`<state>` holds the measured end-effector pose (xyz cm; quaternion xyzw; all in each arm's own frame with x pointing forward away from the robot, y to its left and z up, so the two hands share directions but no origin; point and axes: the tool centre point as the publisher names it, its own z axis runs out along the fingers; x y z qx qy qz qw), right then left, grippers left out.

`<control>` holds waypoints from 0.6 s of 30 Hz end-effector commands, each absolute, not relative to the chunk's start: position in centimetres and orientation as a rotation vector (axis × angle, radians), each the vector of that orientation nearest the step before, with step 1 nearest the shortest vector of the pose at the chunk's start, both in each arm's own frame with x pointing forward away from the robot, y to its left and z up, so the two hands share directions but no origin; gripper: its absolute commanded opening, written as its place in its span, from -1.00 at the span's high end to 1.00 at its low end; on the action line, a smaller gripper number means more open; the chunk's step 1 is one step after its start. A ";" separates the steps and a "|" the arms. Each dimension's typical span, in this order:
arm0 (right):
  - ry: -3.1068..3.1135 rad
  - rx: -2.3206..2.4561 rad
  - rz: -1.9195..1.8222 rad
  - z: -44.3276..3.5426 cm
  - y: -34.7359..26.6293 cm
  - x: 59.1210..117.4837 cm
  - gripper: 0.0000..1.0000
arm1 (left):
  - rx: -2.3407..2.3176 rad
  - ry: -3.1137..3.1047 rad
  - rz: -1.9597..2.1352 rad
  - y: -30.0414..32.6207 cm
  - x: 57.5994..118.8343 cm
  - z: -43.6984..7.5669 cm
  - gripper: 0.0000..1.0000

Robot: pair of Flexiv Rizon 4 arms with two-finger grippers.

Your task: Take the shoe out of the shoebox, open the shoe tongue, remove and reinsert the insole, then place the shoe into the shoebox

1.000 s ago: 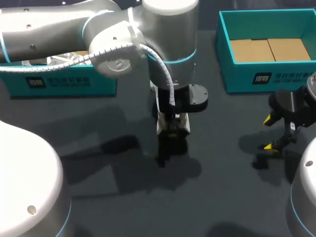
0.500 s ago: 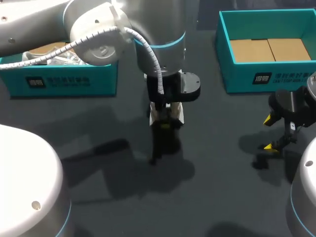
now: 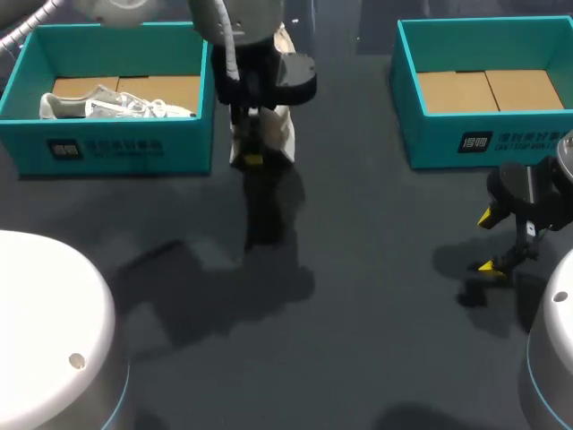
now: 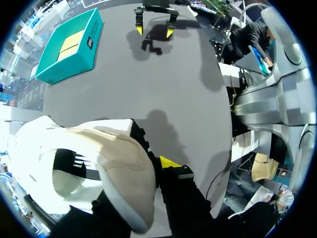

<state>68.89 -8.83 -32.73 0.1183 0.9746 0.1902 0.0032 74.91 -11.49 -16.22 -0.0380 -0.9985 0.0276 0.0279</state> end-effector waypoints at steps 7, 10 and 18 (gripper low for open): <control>3.053 0.371 0.593 -32.7 -8.8 68.7 -1.00 | -0.102 -3.080 0.144 -1.0 80.0 -13.8 1.00; 3.053 0.371 0.593 -32.7 -8.8 68.7 -1.00 | -0.098 -3.082 0.148 1.3 81.3 -13.5 1.00; 3.053 0.371 0.593 -32.7 -8.8 68.7 -1.00 | -0.060 -3.089 0.170 7.2 84.8 -12.7 1.00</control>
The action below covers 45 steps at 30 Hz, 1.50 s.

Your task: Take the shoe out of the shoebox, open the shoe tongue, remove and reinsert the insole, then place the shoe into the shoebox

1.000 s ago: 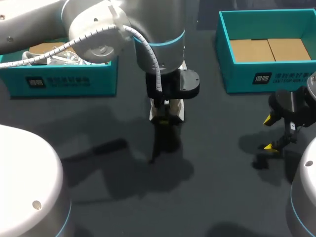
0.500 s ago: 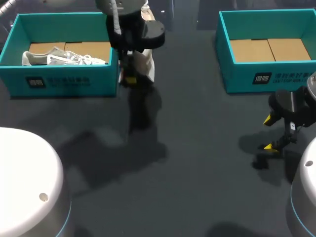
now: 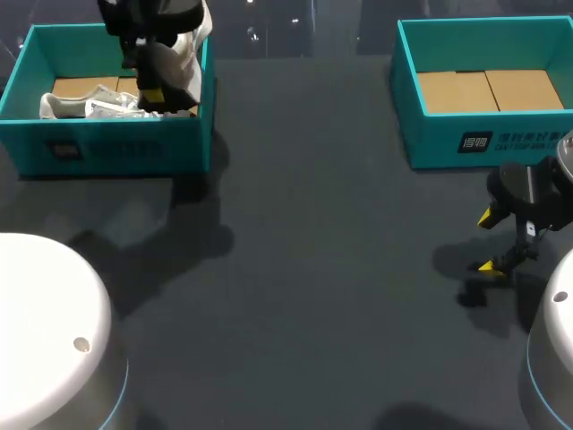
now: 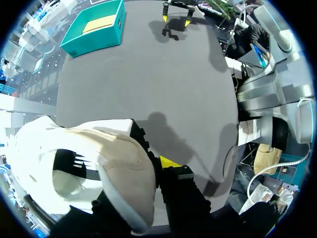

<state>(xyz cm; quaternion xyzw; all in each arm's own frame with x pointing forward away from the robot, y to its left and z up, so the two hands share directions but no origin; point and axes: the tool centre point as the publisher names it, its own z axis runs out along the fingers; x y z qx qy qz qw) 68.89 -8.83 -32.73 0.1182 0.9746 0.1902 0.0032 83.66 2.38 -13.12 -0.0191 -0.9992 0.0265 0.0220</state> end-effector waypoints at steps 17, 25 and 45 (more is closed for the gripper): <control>3.053 0.371 0.593 -32.7 -8.8 68.7 -1.00 | -0.085 -3.118 0.206 17.1 93.3 -11.4 1.00; 3.053 0.371 0.593 -32.7 -8.8 68.7 -1.00 | -0.197 -3.062 0.242 20.3 97.9 -13.4 1.00; 3.053 0.371 0.593 -32.7 -8.8 68.7 -1.00 | -0.597 -2.941 0.098 29.0 107.5 -14.7 1.00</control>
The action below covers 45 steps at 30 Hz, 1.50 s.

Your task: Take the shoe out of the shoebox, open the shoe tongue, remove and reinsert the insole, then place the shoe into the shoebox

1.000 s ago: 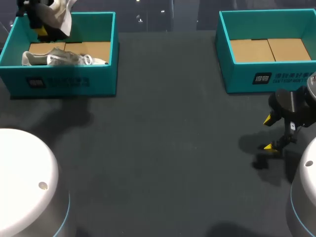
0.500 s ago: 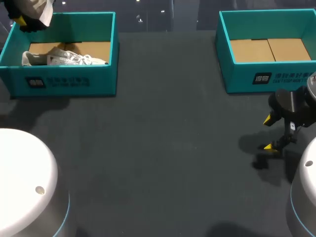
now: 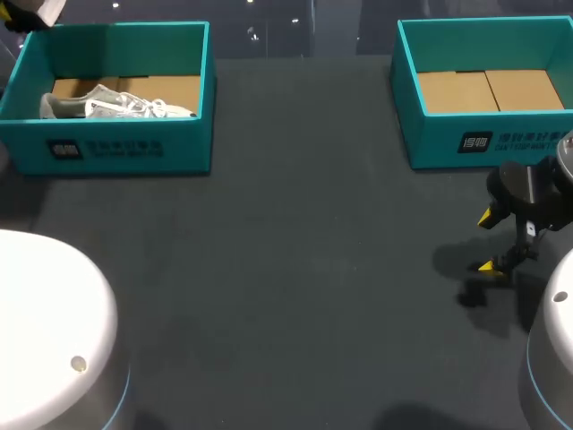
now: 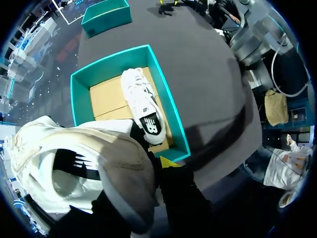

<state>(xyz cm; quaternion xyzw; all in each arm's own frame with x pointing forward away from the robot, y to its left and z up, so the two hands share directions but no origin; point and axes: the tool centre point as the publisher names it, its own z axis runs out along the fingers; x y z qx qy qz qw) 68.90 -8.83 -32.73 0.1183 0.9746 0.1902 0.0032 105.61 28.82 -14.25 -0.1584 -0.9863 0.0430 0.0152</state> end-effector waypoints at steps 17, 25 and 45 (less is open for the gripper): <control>3.053 0.371 0.593 -32.7 -8.8 68.7 -1.00 | -1.426 -2.800 -0.095 30.3 108.0 -16.1 1.00; 3.053 0.371 0.593 -32.7 -8.8 68.7 -1.00 | -1.799 -2.535 -0.159 31.0 109.9 -16.4 1.00; 3.053 0.371 0.593 -32.7 -8.8 68.7 -1.00 | -2.046 -2.306 -0.277 31.8 113.5 -18.8 1.00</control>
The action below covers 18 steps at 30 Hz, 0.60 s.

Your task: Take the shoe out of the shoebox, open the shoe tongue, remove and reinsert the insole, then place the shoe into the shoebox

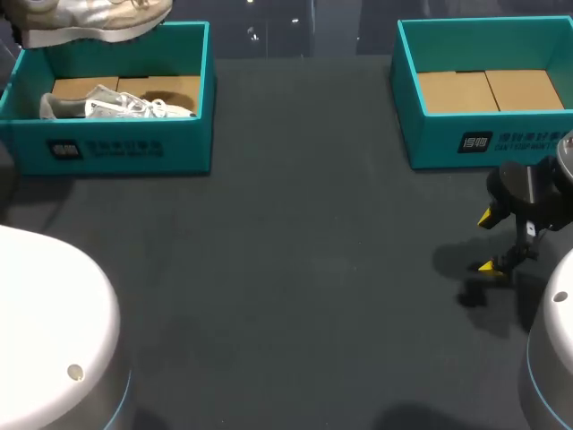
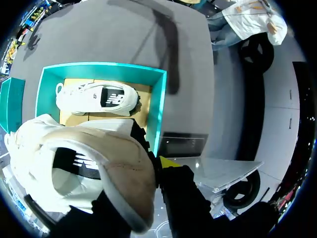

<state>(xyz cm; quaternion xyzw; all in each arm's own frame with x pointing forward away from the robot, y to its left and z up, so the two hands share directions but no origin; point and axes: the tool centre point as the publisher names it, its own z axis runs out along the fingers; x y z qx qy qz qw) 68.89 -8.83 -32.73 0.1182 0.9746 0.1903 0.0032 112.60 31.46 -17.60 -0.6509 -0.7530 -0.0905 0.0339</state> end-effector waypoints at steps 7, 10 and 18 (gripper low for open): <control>3.053 0.371 0.593 -32.7 -8.8 68.7 -1.00 | -2.082 -2.292 -0.305 32.1 113.9 -21.4 1.00; 3.053 0.371 0.593 -32.7 -8.8 68.7 -1.00 | -2.093 -2.286 -0.306 32.3 114.0 -22.1 1.00; 3.053 0.371 0.593 -32.7 -8.8 68.7 -1.00 | -2.118 -2.266 -0.338 32.3 114.2 -22.5 1.00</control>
